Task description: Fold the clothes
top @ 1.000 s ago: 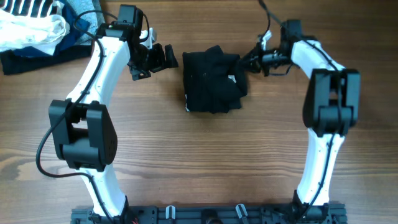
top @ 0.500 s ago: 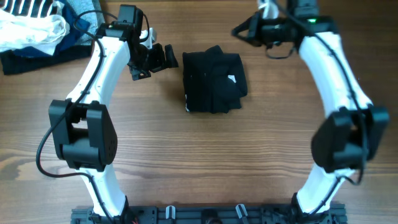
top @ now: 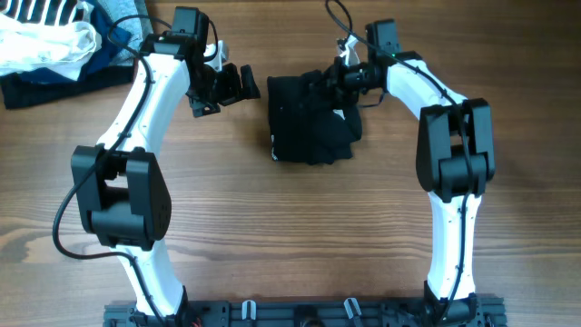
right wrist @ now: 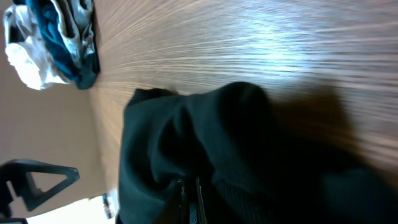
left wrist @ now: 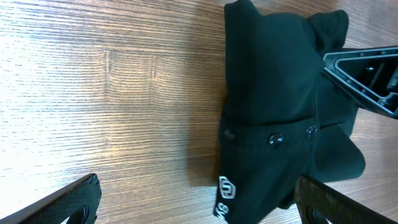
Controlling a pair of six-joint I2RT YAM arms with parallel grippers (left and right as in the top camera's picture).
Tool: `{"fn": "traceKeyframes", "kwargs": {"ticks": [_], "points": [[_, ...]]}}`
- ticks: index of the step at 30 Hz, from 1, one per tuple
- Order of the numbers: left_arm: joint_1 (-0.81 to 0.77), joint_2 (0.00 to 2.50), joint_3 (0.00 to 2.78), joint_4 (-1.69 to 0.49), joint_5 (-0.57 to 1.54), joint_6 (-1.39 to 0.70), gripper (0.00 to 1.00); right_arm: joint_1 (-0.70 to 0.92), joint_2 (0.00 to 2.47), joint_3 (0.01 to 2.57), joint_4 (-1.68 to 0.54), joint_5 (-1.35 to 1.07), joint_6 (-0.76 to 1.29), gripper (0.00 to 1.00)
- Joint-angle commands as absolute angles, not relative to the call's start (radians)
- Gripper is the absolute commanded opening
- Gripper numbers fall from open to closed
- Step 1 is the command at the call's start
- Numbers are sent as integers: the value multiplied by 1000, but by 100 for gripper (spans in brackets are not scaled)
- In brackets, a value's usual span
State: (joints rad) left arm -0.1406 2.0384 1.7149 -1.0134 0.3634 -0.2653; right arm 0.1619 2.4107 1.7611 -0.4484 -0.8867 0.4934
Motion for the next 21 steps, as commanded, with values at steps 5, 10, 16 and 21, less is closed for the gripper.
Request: {"fn": "traceKeyframes", "kwargs": {"ticks": [5,10,16,21], "points": [[-142,2048,1719,-1017,358,-270,100,40,2407,1754,-460,-845,533,4],[-142,2048,1719,-1018,358,-270,100,7,2319,1754,-517,-845,491,4],[-142,2048,1719,-1019,358,-270,100,15,2162,1754,-674,-929,396,4],[-142,2048,1719,-1018,358,-270,100,61,2064,1754,-854,-1052,216,4]]}}
